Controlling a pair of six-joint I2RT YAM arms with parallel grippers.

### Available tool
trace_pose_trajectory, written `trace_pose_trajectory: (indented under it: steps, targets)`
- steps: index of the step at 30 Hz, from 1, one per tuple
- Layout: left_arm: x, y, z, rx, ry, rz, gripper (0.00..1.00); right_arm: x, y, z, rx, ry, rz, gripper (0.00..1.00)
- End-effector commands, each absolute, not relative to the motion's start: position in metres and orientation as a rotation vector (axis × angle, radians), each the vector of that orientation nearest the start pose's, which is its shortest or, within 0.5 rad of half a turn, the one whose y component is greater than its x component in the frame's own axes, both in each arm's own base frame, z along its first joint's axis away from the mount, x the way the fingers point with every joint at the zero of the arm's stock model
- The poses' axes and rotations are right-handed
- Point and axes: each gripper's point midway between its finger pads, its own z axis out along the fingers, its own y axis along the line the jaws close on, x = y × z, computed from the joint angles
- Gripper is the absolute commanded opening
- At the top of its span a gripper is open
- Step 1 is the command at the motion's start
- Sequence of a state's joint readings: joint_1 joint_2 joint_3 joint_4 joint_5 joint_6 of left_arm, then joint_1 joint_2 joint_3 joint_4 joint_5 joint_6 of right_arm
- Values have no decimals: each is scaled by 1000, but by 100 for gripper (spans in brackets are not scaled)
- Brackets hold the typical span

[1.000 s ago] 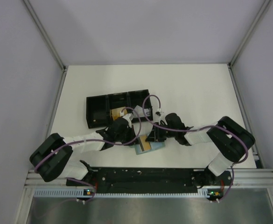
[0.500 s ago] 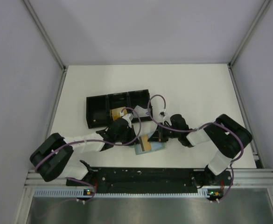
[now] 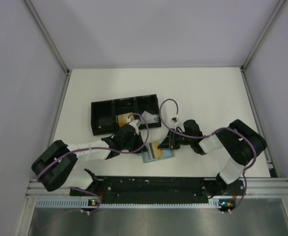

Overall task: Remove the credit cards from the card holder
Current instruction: Remove the credit card from the card holder.

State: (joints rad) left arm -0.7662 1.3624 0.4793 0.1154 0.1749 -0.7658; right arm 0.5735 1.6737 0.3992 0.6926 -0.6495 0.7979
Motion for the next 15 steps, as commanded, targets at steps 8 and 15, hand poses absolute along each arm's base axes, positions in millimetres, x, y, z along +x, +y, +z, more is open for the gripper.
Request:
trace_pose_trajectory:
  steps: [8, 15]
  targets:
    - [182, -246, 10, 90, 2599, -793, 0, 208, 297, 32, -193, 2346, 1521, 29]
    - [181, -246, 8, 82, 2605, -792, 0, 207, 298, 34, -184, 2325, 1567, 0]
